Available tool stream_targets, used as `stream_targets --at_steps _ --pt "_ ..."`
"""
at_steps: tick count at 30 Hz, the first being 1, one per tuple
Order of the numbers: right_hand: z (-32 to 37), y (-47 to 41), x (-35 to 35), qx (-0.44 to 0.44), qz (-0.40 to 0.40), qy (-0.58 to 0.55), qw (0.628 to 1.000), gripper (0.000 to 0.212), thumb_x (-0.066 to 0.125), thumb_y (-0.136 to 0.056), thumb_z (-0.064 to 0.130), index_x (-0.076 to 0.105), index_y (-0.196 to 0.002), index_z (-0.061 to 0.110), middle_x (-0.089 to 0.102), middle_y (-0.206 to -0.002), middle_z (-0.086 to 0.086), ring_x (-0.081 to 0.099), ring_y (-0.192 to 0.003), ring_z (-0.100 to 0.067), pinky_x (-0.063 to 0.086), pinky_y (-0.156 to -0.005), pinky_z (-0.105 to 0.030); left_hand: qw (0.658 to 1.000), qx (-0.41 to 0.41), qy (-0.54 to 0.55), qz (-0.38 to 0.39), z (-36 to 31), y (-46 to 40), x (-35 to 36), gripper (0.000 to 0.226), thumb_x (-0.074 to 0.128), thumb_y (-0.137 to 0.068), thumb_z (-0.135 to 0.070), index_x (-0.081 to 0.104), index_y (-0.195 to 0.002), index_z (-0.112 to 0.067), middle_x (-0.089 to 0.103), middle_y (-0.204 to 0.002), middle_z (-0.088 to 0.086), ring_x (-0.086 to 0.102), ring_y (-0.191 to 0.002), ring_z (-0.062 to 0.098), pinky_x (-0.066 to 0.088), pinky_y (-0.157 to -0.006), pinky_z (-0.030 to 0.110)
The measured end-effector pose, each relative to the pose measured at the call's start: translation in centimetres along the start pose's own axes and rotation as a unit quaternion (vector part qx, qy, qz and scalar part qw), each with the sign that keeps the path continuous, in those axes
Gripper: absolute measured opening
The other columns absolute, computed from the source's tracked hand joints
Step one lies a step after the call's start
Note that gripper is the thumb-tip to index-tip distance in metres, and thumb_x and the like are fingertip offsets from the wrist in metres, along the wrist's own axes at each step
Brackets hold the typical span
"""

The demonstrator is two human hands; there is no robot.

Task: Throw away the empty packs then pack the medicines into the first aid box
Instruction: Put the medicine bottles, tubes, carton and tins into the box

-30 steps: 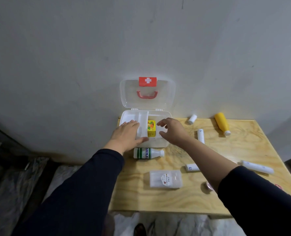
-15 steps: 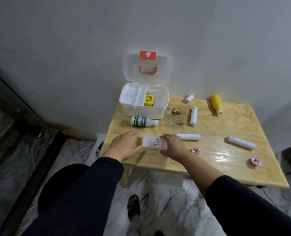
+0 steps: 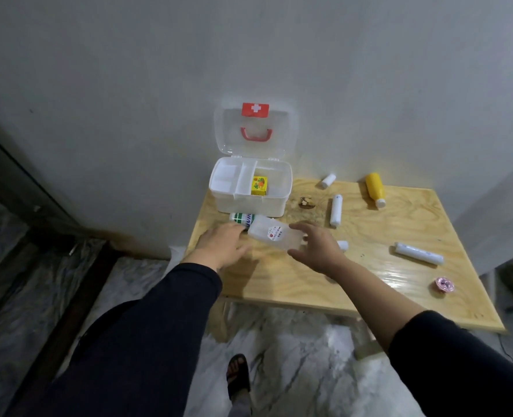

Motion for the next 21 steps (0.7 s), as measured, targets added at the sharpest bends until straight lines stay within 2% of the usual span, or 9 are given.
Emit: stream_targets --at_steps 3,8,12,16,19,21 --pt "1.0 -1.6 -3.1 -0.009 -0.044 -0.011 0.999 0.058 0.077 -0.074 0.017 0.058 -0.128 0.009 0.06 -0.129 -0.006 0.06 -0.112 -0.025 0.05 -0.097 -0.036 1.0 -0.003 0.007 -0.02 -0.3 -2.0 -2.3 0.042 0.052 -0.093 -0.043 0.055 -0.126 -0.017 0.058 -0.127 0.002 0.056 -0.117 0.028 0.048 -0.093 0.04" --pt "2.1 -5.4 -5.9 -0.007 -0.066 0.041 0.997 0.055 0.075 -0.076 0.021 0.058 -0.127 0.008 0.059 -0.128 -0.01 0.058 -0.116 -0.027 0.047 -0.1 -0.037 1.0 0.016 -0.004 -0.027 -0.3 -5.4 -5.4 0.053 0.05 -0.097 -0.041 0.044 -0.142 -0.014 0.046 -0.146 0.002 0.046 -0.131 0.025 0.042 -0.101 0.039" --pt "2.8 -9.3 -5.7 0.018 -0.048 0.13 0.99 0.052 0.069 -0.081 0.027 0.056 -0.13 0.013 0.057 -0.132 -0.006 0.05 -0.123 -0.025 0.043 -0.103 -0.035 1.0 0.019 0.007 -0.019 0.8 -8.2 -6.4 0.06 0.05 -0.095 -0.047 0.041 -0.144 -0.013 0.043 -0.148 0.002 0.045 -0.132 0.023 0.041 -0.103 0.039" --pt "3.4 -12.9 -4.8 0.036 -0.02 0.168 0.985 0.051 0.064 -0.084 0.022 0.053 -0.132 0.011 0.054 -0.134 -0.008 0.046 -0.125 -0.026 0.042 -0.102 -0.037 1.0 0.015 -0.008 -0.016 2.9 -10.6 -6.7 0.067 0.054 -0.091 -0.053 0.041 -0.142 -0.012 0.041 -0.148 0.006 0.044 -0.133 0.024 0.04 -0.1 0.037" --pt "3.8 -15.3 -3.8 0.039 -0.001 0.169 0.985 0.051 0.063 -0.086 0.021 0.051 -0.134 0.009 0.052 -0.136 -0.009 0.045 -0.127 -0.027 0.04 -0.103 -0.034 1.0 0.016 -0.009 -0.006 4.4 -12.0 -6.9 0.084 0.055 -0.088 -0.06 0.027 -0.152 -0.013 0.023 -0.161 0.004 0.027 -0.146 0.021 0.03 -0.113 0.037" --pt "3.9 -16.7 -3.0 0.043 0.009 0.162 0.986 0.052 0.063 -0.085 0.02 0.05 -0.135 0.009 0.052 -0.137 -0.009 0.047 -0.126 -0.027 0.041 -0.103 -0.034 1.0 0.022 -0.016 0.006 5.1 -12.9 -6.9 0.09 0.055 -0.085 -0.064 0.024 -0.154 -0.015 0.019 -0.162 0.002 0.024 -0.147 0.02 0.029 -0.113 0.037"
Point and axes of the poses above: each hand's wrist, its own y-axis away from the middle knuckle, its own x-axis out of the palm, z = x × y, the point moved 2 cm from there along -y, towards the middle knuckle
